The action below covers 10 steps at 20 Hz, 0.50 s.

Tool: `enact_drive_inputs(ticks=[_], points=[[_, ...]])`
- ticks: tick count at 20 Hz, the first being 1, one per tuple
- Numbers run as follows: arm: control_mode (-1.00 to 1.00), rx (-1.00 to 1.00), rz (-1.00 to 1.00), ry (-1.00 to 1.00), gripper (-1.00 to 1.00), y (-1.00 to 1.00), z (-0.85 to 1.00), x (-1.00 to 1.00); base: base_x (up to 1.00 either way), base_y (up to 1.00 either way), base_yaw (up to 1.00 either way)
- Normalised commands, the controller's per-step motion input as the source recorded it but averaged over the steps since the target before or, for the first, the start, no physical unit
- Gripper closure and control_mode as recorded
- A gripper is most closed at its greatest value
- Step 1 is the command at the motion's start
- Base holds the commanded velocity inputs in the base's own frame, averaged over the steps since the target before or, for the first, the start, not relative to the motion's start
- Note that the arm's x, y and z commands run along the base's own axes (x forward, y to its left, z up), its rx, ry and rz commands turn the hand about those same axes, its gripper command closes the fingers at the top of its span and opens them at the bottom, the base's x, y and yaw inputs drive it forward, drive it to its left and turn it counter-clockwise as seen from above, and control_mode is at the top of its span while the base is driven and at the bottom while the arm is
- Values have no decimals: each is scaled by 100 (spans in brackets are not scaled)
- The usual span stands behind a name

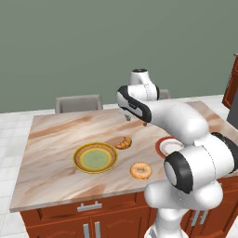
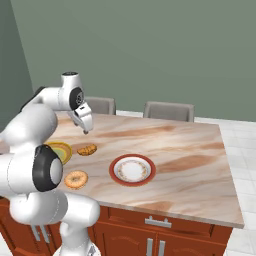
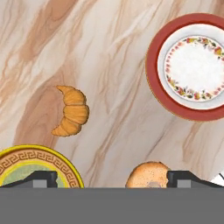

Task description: Place the pastries on the plates.

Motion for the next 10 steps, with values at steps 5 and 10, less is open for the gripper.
enact_drive_inputs(ticks=[5, 10], points=[[-100, 0, 0, 0, -100, 7, -55, 1, 0, 0, 0], [-100, 1, 0, 0, -100, 15, -54, 2, 0, 0, 0]])
